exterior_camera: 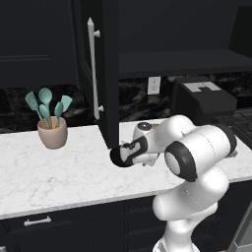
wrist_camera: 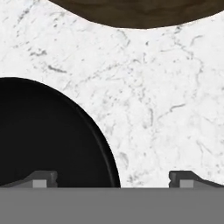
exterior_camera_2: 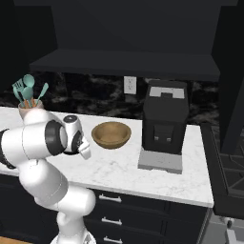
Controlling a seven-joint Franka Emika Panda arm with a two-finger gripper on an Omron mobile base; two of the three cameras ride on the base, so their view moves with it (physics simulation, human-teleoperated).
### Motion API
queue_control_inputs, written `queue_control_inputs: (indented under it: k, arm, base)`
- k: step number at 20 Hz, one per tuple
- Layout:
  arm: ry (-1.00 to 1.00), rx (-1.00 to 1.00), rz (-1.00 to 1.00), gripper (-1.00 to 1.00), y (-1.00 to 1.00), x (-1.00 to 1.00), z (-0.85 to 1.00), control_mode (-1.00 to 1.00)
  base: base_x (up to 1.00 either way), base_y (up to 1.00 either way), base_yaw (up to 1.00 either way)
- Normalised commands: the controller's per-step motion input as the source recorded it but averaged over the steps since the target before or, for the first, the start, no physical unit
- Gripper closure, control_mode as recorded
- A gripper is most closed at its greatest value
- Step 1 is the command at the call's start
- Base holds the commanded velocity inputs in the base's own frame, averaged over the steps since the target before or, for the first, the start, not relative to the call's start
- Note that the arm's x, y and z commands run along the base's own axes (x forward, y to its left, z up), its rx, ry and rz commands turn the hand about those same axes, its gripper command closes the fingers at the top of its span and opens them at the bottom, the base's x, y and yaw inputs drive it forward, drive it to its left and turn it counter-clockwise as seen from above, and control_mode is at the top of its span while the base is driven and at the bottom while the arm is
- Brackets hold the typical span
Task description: Pick up the bowls on the counter and stack them on top of one another in the open cabinet. Place the smaller bowl on top of the larger bowl.
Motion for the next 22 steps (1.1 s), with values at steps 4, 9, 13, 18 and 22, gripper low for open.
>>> queue_control_inputs:
  k: [4, 9, 13, 18, 22]
  arm:
    - [0.00, 0.00, 0.00, 1.00, 0.10, 0.44, -0.07, -1.00]
    - [0.00, 0.00, -0.01, 1.00, 0.00, 0.20, 0.00, -1.00]
    - [0.00, 0.00, -0.05, 1.00, 0.00, 0.00, 0.01, -1.00]
    - [-0.09, 0.00, -0.10, 1.00, -0.02, -0.11, 0.38, -1.00]
    - [-0.13, 0.08, -0.22, 1.00, -0.45, -0.28, 0.91, -1.00]
  base:
    - [0.00, 0.00, 0.00]
    - [0.00, 0.00, 0.00]
    - [0.00, 0.00, 0.00]
    - [0.00, 0.00, 0.00]
    - [0.00, 0.00, 0.00]
